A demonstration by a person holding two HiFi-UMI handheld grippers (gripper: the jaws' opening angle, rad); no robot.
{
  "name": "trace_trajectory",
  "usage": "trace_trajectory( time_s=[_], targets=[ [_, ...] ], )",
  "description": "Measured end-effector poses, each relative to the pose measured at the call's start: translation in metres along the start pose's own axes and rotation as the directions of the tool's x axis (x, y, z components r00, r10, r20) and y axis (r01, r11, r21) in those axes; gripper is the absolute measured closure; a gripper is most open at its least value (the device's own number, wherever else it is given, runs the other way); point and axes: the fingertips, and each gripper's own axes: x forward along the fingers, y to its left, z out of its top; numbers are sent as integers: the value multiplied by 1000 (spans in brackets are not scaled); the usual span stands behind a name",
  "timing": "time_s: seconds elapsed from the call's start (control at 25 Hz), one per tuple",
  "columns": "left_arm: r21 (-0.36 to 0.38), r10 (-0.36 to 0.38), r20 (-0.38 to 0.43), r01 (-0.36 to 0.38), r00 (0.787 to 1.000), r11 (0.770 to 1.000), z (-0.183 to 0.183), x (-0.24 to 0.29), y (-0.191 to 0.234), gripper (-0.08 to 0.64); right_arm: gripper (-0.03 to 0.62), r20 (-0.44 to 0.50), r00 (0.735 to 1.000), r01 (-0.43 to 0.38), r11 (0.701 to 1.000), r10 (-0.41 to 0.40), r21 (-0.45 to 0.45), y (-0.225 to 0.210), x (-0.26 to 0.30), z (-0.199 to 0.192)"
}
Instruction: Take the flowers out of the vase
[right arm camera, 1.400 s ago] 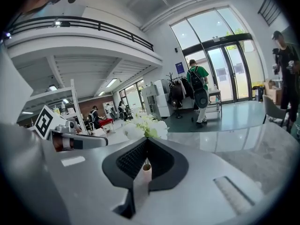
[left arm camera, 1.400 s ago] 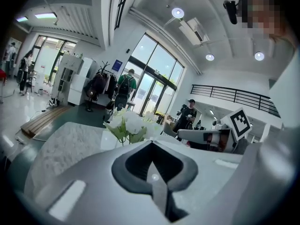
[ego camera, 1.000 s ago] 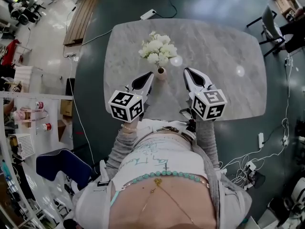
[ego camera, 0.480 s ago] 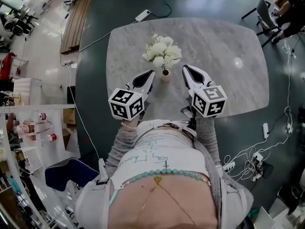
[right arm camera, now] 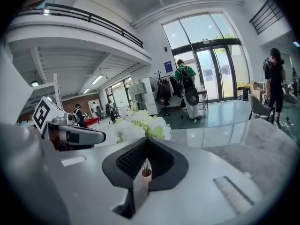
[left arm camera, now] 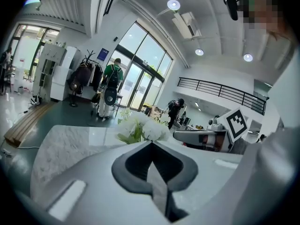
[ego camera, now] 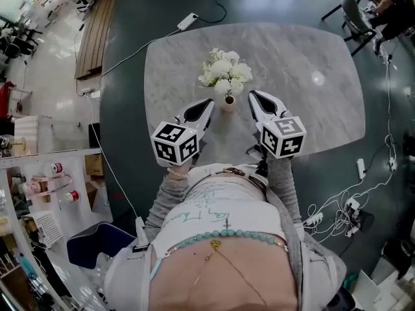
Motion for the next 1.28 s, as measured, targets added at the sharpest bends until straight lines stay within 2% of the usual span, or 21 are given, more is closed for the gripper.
trace_trajectory(
  time_s=[0.64,1.28],
  targets=[
    [-34,-11,0,11,1000,999,-6,1,7,560,566,-51,999,-1,1000,1,-11,2,23,-25],
    [-41,-2,-62,-1,998,999,-27,9,10,560,566,-121,992,-43,999,44,15,6,46,-52]
  ],
)
